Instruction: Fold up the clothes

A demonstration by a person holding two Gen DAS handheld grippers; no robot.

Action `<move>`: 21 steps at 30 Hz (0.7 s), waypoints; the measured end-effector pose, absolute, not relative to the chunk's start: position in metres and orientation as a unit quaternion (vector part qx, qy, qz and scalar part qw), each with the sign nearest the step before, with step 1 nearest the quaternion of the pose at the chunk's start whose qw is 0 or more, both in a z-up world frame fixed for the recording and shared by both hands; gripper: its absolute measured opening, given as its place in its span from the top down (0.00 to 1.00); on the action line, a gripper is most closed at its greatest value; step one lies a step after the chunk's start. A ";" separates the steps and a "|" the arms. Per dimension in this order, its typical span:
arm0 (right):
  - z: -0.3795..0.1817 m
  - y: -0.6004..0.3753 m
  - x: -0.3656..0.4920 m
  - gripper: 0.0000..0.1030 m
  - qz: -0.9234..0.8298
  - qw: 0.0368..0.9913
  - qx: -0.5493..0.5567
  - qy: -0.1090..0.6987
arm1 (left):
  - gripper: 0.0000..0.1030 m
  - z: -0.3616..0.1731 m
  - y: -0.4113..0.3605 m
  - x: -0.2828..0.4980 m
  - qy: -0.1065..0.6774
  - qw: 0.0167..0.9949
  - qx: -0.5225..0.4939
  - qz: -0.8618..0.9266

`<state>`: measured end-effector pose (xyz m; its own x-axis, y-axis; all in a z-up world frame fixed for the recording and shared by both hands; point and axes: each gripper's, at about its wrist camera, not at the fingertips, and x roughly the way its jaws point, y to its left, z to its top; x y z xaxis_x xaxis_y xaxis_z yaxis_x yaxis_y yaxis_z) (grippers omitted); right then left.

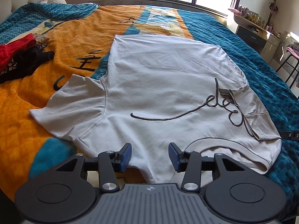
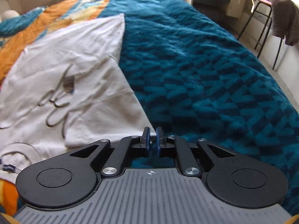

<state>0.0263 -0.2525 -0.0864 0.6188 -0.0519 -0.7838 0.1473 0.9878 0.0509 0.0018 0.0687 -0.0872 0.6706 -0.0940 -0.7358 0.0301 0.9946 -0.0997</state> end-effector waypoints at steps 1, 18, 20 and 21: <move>-0.080 -0.249 0.024 0.88 -0.039 0.904 0.068 0.419 | 0.58 -0.087 0.065 0.000 0.395 0.917 -0.039 -0.042; -0.061 -0.162 -0.008 0.39 0.112 0.880 0.116 0.446 | 0.70 -0.076 0.202 -0.032 0.332 0.905 -0.265 0.026; -0.056 -0.153 -0.005 0.39 0.128 0.881 0.128 0.438 | 0.69 -0.082 0.233 -0.025 0.327 0.885 -0.321 0.083; -0.055 -0.148 -0.003 0.39 0.136 0.879 0.134 0.436 | 0.69 -0.086 0.245 -0.021 0.330 0.874 -0.343 0.103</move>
<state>-0.0033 -0.1485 -0.0548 0.5823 0.3565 -0.7307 -0.1220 0.9269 0.3550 -0.0207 0.2455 -0.0859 0.7614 -0.0470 -0.6465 -0.4054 0.7438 -0.5315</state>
